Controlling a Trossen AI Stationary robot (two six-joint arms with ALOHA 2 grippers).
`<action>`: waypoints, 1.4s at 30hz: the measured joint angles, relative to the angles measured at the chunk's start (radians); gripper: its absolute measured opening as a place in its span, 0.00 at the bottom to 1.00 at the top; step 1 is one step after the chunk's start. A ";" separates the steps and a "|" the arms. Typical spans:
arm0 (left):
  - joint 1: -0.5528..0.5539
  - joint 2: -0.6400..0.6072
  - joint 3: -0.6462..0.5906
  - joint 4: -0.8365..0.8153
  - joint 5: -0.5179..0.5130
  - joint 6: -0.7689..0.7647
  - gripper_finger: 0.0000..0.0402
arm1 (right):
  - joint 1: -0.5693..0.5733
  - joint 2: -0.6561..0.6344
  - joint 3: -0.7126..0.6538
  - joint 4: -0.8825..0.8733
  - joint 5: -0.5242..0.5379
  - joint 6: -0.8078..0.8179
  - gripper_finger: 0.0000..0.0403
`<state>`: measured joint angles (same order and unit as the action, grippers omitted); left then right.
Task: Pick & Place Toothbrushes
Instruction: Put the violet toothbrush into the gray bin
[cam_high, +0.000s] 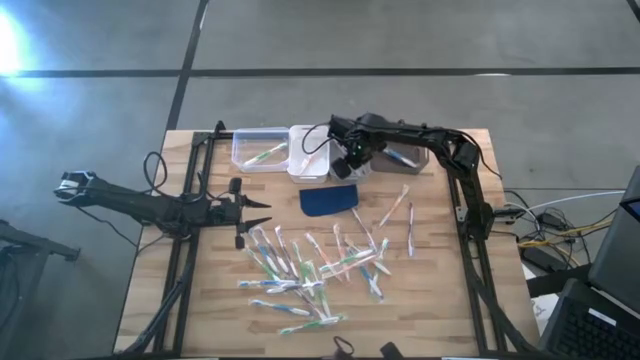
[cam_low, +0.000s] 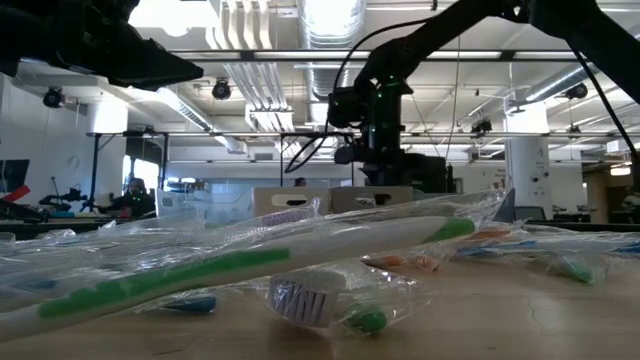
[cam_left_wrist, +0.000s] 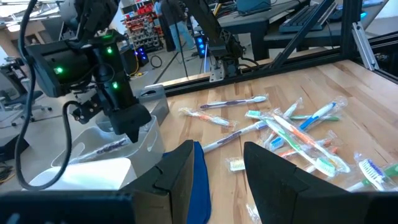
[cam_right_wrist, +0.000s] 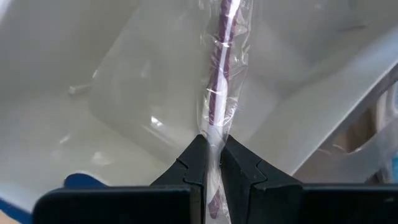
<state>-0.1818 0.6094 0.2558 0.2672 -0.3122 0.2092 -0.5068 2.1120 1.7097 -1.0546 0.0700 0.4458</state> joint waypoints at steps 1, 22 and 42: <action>0.000 0.000 0.000 0.000 0.000 0.000 0.37 | 0.000 0.000 -0.008 0.002 0.000 0.000 0.06; 0.000 0.000 0.000 0.000 0.000 0.000 0.37 | -0.008 0.000 -0.065 0.076 0.000 -0.003 0.06; 0.000 0.000 0.000 0.000 0.000 0.000 0.37 | -0.010 -0.002 -0.065 0.075 0.000 -0.008 0.30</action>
<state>-0.1822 0.6091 0.2559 0.2675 -0.3122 0.2092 -0.5166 2.1099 1.6448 -0.9794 0.0700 0.4373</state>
